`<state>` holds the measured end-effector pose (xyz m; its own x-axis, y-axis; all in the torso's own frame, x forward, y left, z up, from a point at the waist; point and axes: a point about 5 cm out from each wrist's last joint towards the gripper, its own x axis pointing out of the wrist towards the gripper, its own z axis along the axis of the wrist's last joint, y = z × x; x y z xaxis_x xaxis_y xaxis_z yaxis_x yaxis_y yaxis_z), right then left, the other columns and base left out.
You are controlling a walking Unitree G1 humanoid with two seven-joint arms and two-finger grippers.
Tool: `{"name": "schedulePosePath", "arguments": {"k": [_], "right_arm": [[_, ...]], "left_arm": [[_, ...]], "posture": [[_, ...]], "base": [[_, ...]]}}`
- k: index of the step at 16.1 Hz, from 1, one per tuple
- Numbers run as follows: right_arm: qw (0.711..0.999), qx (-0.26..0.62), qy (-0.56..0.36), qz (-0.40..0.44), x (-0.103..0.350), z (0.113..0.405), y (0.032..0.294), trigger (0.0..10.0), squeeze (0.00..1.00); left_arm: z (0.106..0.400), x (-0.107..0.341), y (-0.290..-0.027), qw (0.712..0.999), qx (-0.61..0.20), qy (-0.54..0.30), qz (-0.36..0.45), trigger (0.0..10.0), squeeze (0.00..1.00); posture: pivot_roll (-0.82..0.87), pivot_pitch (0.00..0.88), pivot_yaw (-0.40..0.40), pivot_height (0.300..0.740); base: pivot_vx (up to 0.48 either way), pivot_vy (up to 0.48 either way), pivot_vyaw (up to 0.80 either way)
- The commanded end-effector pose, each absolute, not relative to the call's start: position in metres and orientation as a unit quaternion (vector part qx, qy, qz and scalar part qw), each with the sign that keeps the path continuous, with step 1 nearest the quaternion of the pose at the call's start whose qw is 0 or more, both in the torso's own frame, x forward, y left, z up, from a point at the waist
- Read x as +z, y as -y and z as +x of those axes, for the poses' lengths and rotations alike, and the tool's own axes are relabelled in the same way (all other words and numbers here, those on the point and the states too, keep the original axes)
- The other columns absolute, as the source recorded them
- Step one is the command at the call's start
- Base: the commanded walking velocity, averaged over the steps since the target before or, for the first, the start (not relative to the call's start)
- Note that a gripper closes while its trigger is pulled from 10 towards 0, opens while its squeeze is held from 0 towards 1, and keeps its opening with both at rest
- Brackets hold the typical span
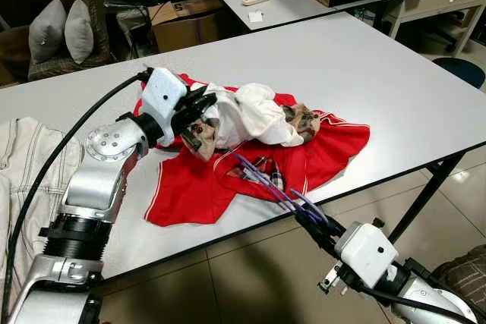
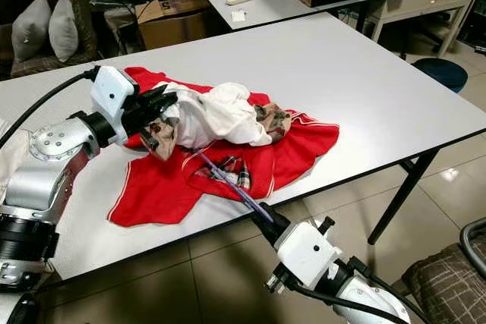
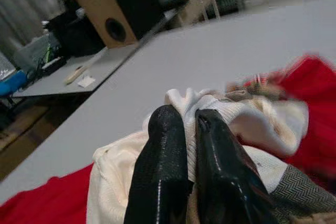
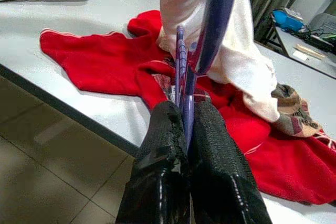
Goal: Hang hanger
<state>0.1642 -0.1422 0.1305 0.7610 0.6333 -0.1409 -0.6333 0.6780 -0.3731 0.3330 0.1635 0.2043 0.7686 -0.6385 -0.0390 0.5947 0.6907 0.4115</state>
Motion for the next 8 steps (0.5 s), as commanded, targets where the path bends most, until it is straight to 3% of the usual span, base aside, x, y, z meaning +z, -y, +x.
{"name": "schedulePosePath", "arguments": {"k": [1,2,5,8], "right_arm": [[0.913,0.351,0.015,-0.207,0.140,0.163,0.142,10.0,0.00],[0.904,0.383,-0.011,-0.192,0.141,0.153,0.143,10.0,0.00],[0.879,0.426,-0.062,-0.204,0.143,0.134,0.153,10.0,0.00],[0.874,0.425,-0.092,-0.216,0.159,0.118,0.174,10.0,0.00]], "left_arm": [[0.331,0.206,-0.167,0.909,-0.336,0.051,0.240,0.0,0.00],[0.330,0.195,-0.172,0.897,-0.334,0.023,0.288,0.0,0.00],[0.318,0.164,-0.178,0.878,-0.351,-0.046,0.322,0.0,0.00],[0.310,0.146,-0.184,0.875,-0.345,-0.083,0.328,0.0,0.00]], "posture": [[-0.06,0.000,0.113,0.740],[-0.06,0.000,0.116,0.740],[-0.07,0.000,0.124,0.740],[-0.07,0.000,0.126,0.740]], "base": [[0.000,0.000,0.00],[0.000,0.000,0.00],[0.000,0.000,0.00],[0.000,0.000,0.00]]}}
